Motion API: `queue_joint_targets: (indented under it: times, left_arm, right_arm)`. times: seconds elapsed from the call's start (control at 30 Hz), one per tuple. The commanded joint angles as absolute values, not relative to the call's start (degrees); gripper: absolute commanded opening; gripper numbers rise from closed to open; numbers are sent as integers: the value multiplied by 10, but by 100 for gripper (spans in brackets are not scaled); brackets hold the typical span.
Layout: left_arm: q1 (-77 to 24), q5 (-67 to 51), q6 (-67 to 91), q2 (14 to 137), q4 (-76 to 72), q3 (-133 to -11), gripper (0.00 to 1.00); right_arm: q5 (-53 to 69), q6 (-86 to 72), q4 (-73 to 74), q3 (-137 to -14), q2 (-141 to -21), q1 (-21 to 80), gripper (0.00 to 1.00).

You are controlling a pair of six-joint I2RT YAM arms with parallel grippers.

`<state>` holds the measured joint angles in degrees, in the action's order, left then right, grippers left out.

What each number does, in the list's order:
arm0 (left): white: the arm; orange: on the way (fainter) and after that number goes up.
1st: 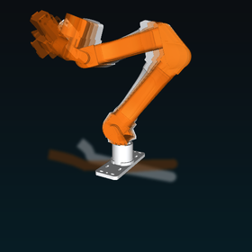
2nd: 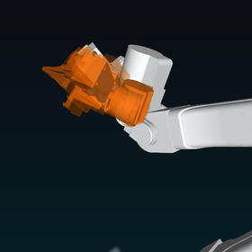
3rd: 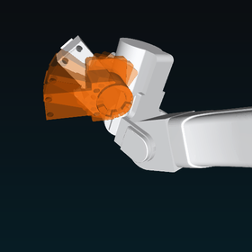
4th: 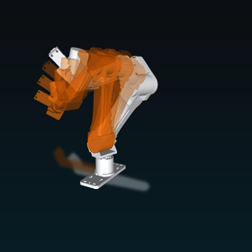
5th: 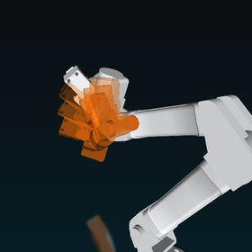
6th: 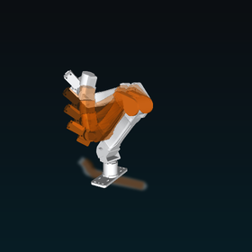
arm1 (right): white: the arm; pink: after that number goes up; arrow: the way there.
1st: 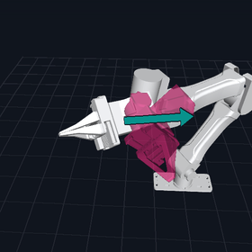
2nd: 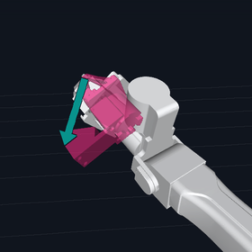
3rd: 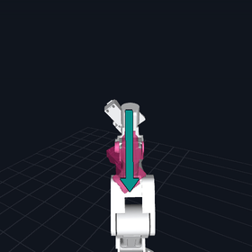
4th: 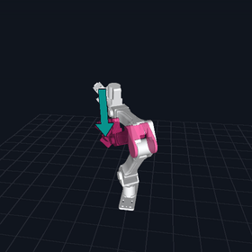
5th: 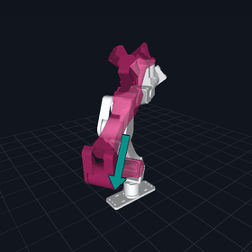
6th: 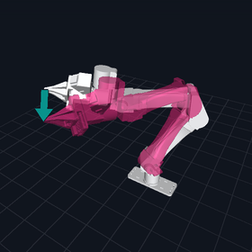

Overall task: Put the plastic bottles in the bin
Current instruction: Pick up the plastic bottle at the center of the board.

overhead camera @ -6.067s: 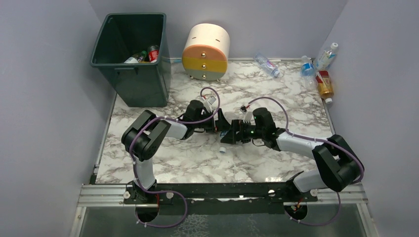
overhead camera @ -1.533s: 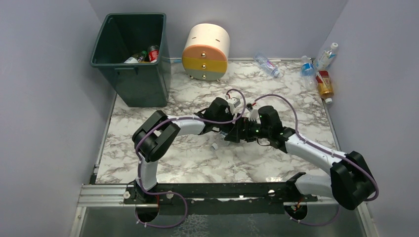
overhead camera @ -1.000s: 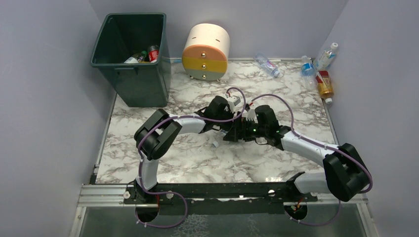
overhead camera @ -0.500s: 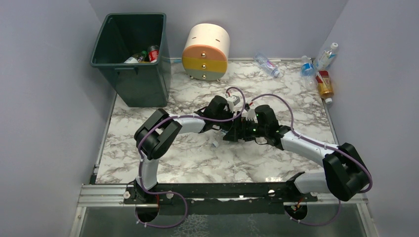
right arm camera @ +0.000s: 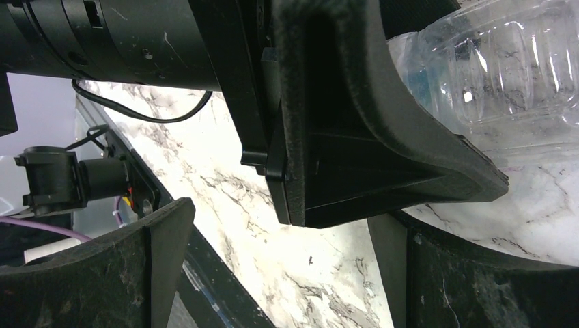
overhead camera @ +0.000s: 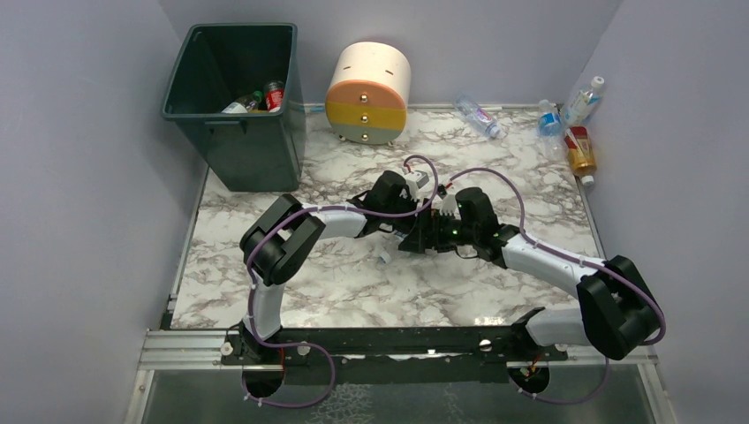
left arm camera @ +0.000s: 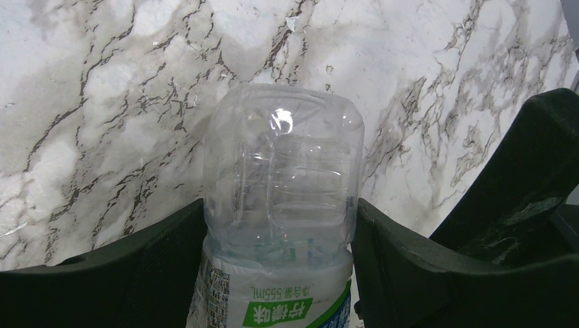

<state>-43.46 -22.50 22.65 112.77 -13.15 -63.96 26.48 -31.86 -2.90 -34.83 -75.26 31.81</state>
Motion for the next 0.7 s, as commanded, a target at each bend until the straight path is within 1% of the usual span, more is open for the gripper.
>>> queue_joint_targets:
  times: [0.0,0.67]
  left_arm:
    - [-441,-240,227,1152,-106,-628,68]
    - [-441,-239,227,1134,-118,-617,68]
  right_arm:
    - [285,-323,-76,-363,-753,321,99]
    - [285,-335,-80,-381,-751,321,99]
